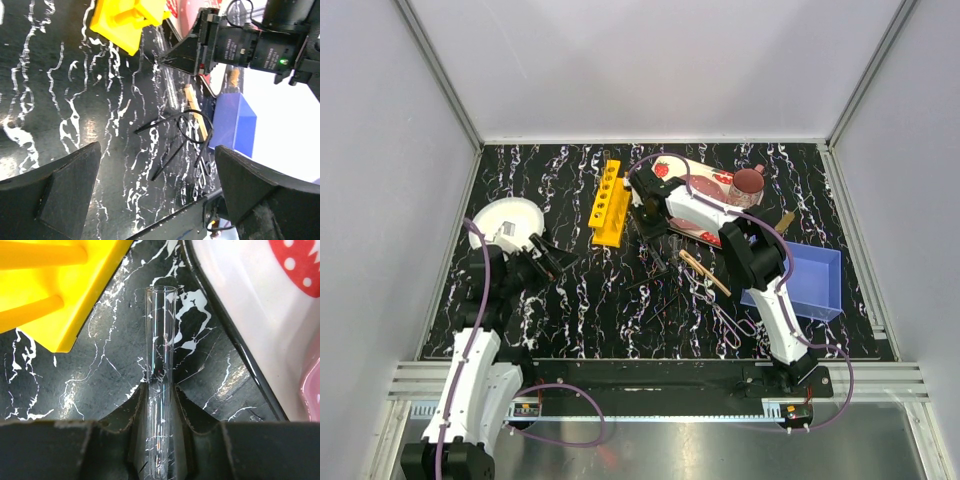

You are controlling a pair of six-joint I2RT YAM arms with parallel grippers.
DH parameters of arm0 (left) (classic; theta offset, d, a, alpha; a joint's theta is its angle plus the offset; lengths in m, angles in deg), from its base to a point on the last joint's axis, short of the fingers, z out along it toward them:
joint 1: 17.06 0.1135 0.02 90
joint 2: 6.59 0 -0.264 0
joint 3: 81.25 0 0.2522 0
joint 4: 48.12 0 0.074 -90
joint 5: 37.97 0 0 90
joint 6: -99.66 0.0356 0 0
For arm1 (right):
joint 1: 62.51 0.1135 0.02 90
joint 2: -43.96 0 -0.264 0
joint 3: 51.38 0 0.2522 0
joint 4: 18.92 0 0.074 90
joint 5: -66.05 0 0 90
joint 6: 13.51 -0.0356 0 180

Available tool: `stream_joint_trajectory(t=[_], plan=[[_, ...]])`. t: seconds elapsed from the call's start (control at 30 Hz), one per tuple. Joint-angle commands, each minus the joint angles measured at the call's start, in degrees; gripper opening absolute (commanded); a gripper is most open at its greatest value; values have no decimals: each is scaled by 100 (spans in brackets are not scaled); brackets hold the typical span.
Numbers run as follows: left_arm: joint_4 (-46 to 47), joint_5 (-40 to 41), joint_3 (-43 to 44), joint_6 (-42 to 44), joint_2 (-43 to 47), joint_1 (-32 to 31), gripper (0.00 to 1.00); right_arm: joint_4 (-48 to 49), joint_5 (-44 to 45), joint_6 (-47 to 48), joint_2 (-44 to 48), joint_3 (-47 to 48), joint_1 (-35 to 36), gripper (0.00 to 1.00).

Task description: Organize the chemistry lab equipment

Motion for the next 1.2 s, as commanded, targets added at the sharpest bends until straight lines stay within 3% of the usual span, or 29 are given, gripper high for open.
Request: stream_joint_trajectory(t=[0.0,0.3,0.73,0.97,1.17], plan=[[1084,-792,-139,-654,-162,28,99,188,-413,282,530,-8,46,21],[2552,-1486,-429,-1595,-566,28,99,302,-914,388,1339,-254,45,20],[2782,-2128,256,-1622,-1480,-51,99,381,-1810,1415,2604,-1098,45,19],[2782,-1795,898,-1578,-2131,-1007,99,461,-3250,1934,3326,-1783,46,19],[2782,-1338,1416,-1604,-2658,-1500,99,460,-3525,2215,3721,-2135,81,19]])
